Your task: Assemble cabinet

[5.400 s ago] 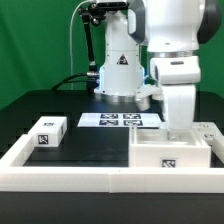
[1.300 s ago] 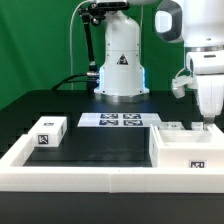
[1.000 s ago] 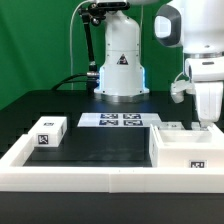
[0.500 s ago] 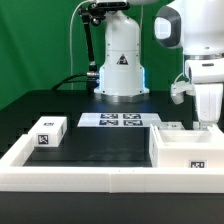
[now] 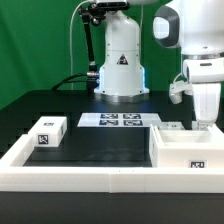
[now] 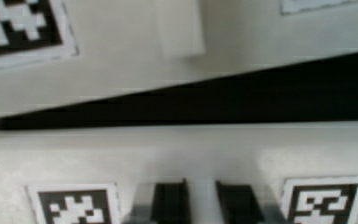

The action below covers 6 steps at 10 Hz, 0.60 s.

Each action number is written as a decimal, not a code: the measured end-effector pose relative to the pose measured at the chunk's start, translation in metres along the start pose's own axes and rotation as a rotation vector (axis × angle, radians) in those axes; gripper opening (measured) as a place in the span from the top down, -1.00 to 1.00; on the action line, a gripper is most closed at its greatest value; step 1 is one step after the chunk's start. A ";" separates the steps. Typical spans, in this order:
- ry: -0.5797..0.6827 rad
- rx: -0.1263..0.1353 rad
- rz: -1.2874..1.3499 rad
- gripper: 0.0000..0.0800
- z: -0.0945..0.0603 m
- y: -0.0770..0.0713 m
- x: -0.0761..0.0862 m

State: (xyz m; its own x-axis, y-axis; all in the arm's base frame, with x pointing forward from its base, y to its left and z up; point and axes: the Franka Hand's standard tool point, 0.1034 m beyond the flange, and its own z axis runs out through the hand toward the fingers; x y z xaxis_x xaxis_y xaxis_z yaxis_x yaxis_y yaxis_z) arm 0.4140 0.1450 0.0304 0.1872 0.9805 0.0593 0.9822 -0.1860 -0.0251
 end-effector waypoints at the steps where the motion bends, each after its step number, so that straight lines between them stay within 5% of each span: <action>1: -0.015 0.001 -0.003 0.82 -0.012 0.001 -0.002; 6: -0.019 -0.012 0.007 0.82 -0.022 0.007 -0.007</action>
Offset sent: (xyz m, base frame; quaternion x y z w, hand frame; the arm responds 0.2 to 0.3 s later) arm 0.0022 -0.0106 0.0087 -0.0085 0.0029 -0.0104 0.9999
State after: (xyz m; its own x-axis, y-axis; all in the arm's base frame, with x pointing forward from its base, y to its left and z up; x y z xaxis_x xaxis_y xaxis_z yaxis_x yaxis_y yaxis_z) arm 0.4204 0.1357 0.0515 0.1943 0.9801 0.0402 0.9809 -0.1939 -0.0137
